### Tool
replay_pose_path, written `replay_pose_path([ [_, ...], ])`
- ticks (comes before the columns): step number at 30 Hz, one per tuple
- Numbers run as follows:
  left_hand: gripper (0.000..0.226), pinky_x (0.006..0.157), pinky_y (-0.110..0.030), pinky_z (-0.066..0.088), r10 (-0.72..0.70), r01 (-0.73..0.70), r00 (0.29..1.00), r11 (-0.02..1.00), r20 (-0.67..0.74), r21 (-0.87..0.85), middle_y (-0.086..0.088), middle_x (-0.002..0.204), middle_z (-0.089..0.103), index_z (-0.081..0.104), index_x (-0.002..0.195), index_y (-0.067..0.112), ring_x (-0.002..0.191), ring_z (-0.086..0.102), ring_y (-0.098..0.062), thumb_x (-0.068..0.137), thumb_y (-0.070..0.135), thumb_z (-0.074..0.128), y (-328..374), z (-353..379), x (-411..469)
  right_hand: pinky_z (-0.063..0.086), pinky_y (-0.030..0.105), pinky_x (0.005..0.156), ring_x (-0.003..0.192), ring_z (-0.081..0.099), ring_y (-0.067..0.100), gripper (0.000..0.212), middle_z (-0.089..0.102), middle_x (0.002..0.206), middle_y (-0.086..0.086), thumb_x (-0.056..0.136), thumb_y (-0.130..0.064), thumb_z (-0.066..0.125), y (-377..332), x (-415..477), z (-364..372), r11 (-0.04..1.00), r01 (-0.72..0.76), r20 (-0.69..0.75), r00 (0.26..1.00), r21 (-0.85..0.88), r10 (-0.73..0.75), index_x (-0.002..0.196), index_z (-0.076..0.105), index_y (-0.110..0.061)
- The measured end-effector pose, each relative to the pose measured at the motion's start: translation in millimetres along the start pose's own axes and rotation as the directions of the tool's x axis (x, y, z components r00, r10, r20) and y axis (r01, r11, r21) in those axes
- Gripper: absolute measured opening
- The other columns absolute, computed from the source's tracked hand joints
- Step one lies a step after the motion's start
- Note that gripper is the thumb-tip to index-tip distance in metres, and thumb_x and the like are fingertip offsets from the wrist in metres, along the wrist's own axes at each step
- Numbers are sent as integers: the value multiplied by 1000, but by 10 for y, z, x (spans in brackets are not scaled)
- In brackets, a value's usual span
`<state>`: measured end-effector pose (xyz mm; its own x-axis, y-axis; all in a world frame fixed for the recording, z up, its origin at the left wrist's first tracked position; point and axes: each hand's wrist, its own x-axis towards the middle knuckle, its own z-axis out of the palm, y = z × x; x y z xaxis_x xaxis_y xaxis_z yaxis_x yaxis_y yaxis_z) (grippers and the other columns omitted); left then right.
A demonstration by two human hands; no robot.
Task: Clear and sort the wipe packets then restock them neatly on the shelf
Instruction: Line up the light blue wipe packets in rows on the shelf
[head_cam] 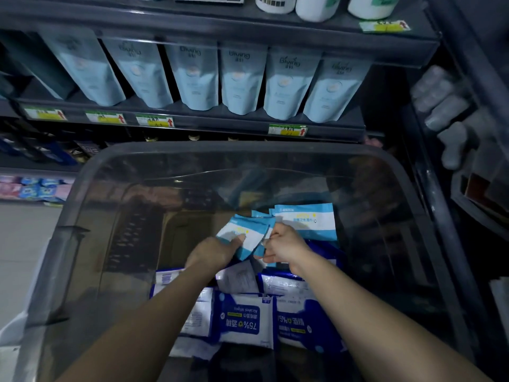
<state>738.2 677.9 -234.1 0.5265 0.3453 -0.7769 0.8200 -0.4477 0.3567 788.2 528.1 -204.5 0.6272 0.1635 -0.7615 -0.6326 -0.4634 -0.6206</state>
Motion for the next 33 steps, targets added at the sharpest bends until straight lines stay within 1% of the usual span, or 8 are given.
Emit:
replay_pose_path([
  [3,75,88,-39,46,314,-216,909,917,-273,335,-6,127,50,48,126,14,117,52,-26,75,67,61,-15,-88,39,55,27,79,90,65,14,23,66,102,-1,94,-3,54,32,-22,-37,999,32,27,999,-27,-31,109,57,-21],
  [7,69,117,-46,20,668,-663,737,688,99,295,8,157,19,23,149,31,145,16,-15,91,36,59,-14,-170,179,50,31,93,104,63,18,28,69,108,4,92,-2,57,66,-22,-54,990,90,99,992,-104,-80,116,61,-16],
  [13,63,106,-37,42,507,-541,761,840,404,-33,6,135,46,41,141,27,124,47,-16,85,36,69,12,-296,234,46,23,80,91,59,13,39,69,107,8,90,10,48,73,-43,-182,992,91,265,962,-84,-66,118,60,-14],
  [17,35,83,-23,48,499,-557,732,830,463,-13,8,106,61,63,98,25,103,58,-12,71,41,79,-48,-329,214,47,21,73,82,59,11,38,65,98,2,89,10,47,70,-56,-216,975,8,412,907,-222,86,106,60,-21],
  [22,43,89,-29,46,410,-541,799,809,440,229,11,108,59,56,109,31,99,57,-11,74,45,76,-113,-431,202,58,32,68,70,69,19,28,69,88,8,96,-37,54,-33,-21,-145,817,-40,8,998,-575,55,96,59,-10],
  [26,38,79,-27,45,328,-508,821,793,467,336,4,109,64,64,109,23,93,58,-12,78,44,74,-186,-499,304,56,27,59,54,65,18,23,70,73,6,94,-32,56,-25,19,-51,596,-88,-93,995,-798,23,85,58,-11],
  [30,41,75,-28,45,307,-479,840,808,448,343,1,108,65,66,109,19,94,59,-16,78,43,74,-198,-490,321,49,24,44,54,61,18,17,66,77,5,91,-30,63,31,81,63,800,-134,-118,990,-585,79,92,57,-14],
  [33,43,72,-26,44,296,-467,845,813,446,346,2,109,65,65,112,18,90,58,-12,78,42,74,-187,-489,326,52,26,49,62,64,21,24,63,77,4,86,-34,69,61,137,157,805,-76,-91,995,-588,28,78,58,-14],
])
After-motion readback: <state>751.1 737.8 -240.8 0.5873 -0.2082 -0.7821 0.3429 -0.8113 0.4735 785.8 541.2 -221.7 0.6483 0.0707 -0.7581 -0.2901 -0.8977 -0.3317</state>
